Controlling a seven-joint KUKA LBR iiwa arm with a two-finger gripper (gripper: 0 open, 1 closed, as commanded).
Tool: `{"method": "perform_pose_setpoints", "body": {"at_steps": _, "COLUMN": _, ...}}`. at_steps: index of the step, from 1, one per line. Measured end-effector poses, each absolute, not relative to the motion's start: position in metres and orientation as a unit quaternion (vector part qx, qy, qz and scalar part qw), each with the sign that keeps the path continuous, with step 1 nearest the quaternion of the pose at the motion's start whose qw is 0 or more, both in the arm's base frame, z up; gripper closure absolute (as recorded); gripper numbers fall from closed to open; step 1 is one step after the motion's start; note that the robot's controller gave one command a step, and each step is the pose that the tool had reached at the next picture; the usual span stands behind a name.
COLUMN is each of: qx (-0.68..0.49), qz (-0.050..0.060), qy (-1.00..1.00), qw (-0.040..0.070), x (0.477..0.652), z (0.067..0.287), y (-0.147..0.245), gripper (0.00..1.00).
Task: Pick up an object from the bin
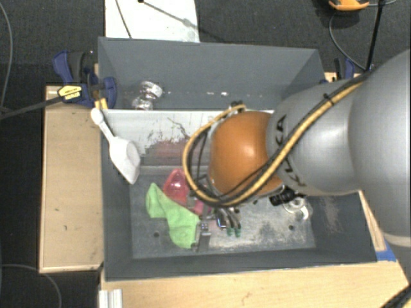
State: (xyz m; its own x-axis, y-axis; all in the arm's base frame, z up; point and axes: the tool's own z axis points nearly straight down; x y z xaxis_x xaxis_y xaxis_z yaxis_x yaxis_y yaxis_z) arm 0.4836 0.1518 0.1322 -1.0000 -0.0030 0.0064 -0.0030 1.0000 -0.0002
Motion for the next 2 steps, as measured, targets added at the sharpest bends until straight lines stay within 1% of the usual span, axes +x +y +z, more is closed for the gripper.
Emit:
{"method": "perform_pose_setpoints", "body": {"at_steps": 1, "qx": -0.002, "qz": -0.001, "qy": -1.0, "qw": -0.001, "x": 0.486, "z": 0.137, "y": 0.151, "gripper": 0.0}}
{"method": "perform_pose_setpoints", "body": {"at_steps": 2, "qx": 0.027, "qz": 0.0, "qy": -1.0, "qw": 0.0, "x": 0.479, "z": 0.129, "y": 0.18, "gripper": 0.0}}
